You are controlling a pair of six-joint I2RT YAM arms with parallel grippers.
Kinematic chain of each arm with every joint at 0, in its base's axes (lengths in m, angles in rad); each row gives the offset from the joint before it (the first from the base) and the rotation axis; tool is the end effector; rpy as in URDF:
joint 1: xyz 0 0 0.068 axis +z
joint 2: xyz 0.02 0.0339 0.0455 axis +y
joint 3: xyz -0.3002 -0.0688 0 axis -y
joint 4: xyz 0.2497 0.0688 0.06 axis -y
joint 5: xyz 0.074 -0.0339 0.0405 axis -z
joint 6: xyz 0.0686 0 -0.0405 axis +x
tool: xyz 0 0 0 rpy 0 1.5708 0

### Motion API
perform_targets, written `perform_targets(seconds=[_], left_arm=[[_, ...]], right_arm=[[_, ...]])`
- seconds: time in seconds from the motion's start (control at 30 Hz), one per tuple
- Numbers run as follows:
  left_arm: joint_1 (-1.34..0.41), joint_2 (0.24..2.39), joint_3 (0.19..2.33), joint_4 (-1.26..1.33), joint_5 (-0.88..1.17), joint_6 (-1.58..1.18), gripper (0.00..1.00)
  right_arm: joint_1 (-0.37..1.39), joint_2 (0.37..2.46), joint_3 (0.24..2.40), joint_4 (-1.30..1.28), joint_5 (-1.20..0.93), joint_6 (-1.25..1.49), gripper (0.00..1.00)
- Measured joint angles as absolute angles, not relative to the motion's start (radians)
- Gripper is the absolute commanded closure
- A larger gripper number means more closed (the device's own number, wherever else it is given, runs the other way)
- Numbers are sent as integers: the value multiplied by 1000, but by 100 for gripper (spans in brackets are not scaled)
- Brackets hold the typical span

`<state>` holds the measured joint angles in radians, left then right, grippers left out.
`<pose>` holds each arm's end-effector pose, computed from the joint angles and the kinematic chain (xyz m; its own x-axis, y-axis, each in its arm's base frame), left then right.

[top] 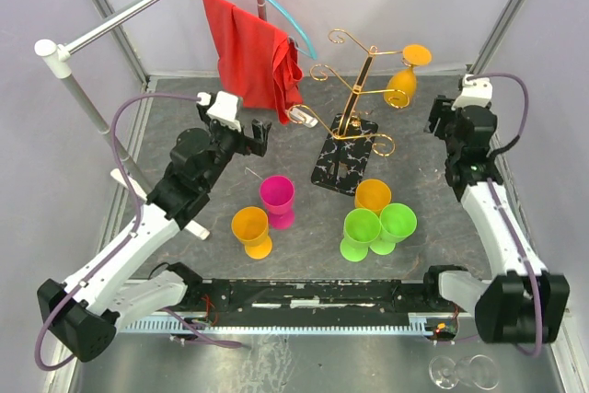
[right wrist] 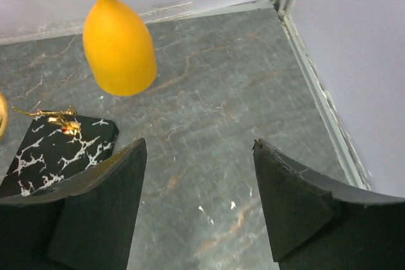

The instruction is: Place the wine glass upside down on the wine glass rack

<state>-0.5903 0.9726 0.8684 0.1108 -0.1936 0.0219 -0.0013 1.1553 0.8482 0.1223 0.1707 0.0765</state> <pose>0.2124 -0.1264 0.3962 0.0139 0.0165 -0.9998 0.3862 0.9222 0.0206 0.2942 -0.0120 0.3438 -0.1704 0.0755 -0.9825 0.1818 0.9823 0.0440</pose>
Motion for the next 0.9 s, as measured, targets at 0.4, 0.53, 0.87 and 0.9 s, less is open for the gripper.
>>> perform_targets(seconds=[0.4,0.53,0.87,0.9], left_arm=[[-590,1121,1139,-485,-185,-95,0],[-590,1127,1111,-599,-151,-130,0],[-591,1154,1057,-682,-37,-185,4],[-591,1163,1053,-682,-27,-185,6]], right_arm=[[-1,885,1003,-485,154,241,17],[-1,888,1057,-615,101,264,17],[-1,865,1081,-746,47,264,16],[-1,865,1081,-751,44,263,16]])
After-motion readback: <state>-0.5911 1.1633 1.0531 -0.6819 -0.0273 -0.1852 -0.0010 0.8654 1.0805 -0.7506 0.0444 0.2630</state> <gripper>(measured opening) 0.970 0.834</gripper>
